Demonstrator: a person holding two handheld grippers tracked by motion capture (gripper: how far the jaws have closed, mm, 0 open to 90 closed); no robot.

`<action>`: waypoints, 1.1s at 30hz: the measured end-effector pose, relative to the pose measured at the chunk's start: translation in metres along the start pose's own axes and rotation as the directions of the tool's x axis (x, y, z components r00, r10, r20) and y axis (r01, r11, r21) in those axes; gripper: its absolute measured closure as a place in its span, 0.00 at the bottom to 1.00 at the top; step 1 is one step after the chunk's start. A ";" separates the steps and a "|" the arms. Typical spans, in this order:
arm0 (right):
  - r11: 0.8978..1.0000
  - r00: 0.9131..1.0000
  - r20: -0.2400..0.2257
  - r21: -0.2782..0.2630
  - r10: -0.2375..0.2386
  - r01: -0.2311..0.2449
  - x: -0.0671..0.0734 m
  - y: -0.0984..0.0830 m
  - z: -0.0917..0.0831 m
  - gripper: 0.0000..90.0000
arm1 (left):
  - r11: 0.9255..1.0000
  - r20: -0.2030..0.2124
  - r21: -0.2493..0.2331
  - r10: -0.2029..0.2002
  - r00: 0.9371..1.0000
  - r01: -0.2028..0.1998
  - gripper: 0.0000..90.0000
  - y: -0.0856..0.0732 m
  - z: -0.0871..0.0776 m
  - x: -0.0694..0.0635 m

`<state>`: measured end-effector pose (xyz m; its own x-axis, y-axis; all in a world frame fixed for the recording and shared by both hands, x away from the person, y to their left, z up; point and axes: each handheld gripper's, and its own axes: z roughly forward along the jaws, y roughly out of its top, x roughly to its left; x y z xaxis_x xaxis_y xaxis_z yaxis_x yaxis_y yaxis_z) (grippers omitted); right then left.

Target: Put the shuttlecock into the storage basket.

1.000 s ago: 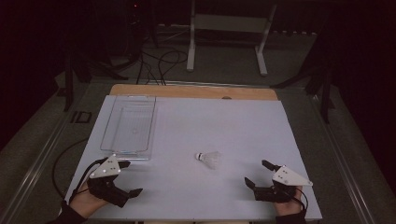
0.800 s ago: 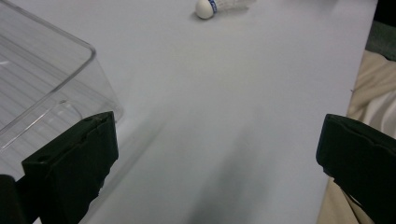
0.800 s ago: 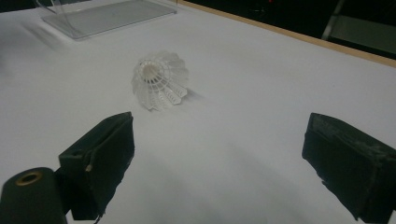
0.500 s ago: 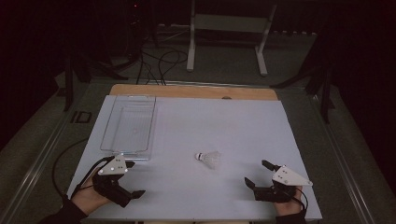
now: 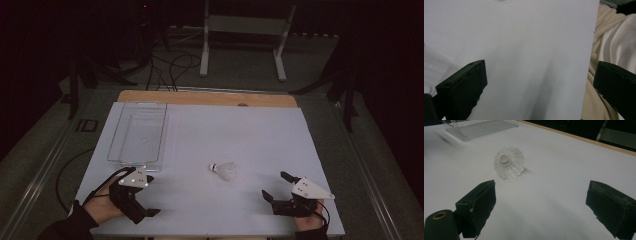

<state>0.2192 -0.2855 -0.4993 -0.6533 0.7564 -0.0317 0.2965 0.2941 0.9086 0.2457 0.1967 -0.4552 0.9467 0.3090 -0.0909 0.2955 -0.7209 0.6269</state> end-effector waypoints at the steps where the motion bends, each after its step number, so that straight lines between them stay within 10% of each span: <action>1: 1.000 1.000 0.000 0.000 0.000 0.000 0.000 0.000 0.000 0.10 | 1.000 0.004 0.004 0.002 1.000 -0.002 0.00 0.001 0.001 0.000; 20: 1.000 1.000 0.000 0.000 -0.003 0.003 0.001 0.000 0.000 0.10 | 0.996 0.111 0.083 0.033 0.993 -0.043 0.00 0.019 0.015 0.004; 33: 1.000 1.000 -0.002 0.002 -0.002 0.002 0.001 0.000 0.000 0.10 | 0.982 0.198 0.113 0.126 0.972 -0.150 0.00 0.037 0.024 0.004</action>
<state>0.2189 -0.2850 -0.4992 -0.6556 0.7544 -0.0329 0.2964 0.2972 0.9076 0.2630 0.1565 -0.4506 0.9828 0.0865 -0.1630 0.1625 -0.8244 0.5422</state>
